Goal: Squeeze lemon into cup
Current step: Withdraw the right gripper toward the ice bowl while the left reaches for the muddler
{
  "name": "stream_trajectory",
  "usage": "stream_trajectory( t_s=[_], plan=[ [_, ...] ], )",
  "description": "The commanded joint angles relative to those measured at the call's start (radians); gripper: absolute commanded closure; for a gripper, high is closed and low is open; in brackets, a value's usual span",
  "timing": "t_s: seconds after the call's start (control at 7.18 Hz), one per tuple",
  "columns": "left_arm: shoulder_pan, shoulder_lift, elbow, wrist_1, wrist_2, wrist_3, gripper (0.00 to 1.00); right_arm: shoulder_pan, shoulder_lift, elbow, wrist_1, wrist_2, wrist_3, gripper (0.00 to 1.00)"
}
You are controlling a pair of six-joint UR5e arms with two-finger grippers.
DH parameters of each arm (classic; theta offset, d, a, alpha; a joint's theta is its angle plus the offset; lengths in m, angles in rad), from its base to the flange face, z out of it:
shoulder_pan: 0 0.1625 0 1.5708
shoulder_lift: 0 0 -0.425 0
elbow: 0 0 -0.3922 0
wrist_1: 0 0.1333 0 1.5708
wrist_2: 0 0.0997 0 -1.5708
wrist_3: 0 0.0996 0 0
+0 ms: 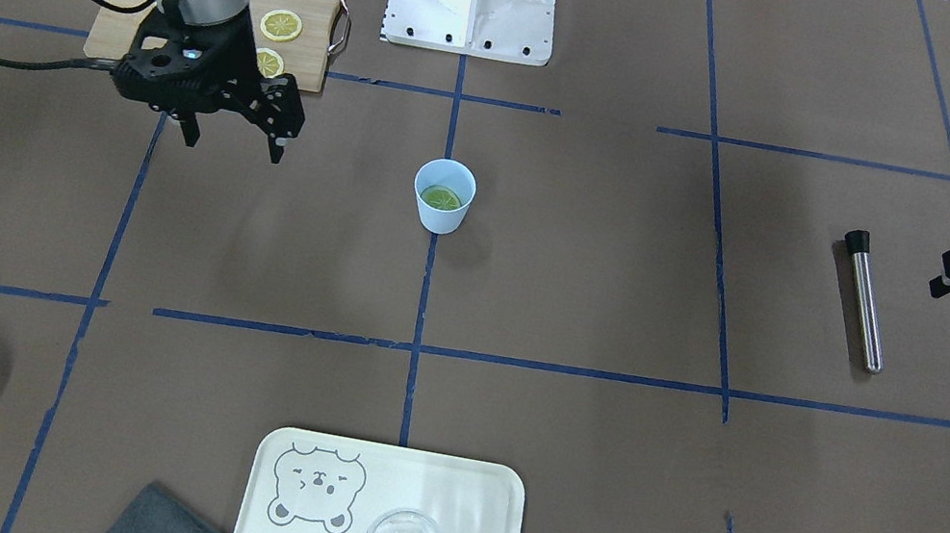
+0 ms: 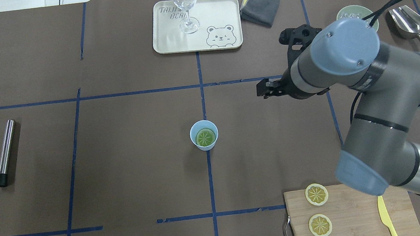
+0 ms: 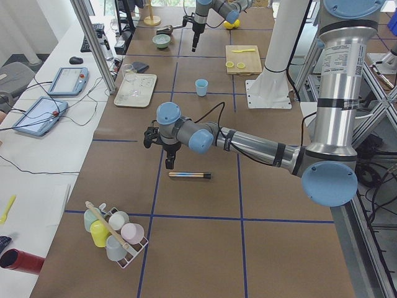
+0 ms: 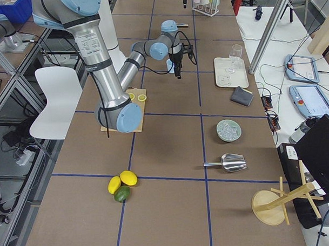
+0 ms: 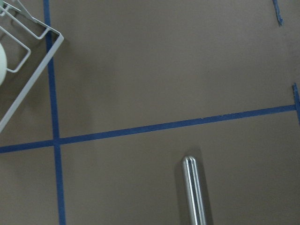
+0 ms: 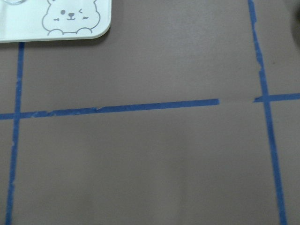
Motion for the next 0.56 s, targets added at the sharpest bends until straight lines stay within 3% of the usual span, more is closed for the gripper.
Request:
stream_trajectory(
  t_s=[0.0,0.42],
  plan=[
    [0.080,-0.040,0.054,0.011,0.004,-0.117,0.00,0.212,-0.079,-0.004,0.000,0.171,-0.232,0.00],
    [0.148,-0.051,0.169,-0.048,0.010,-0.165,0.00,0.522,-0.197,-0.094,0.000,0.482,-0.660,0.00]
  ],
)
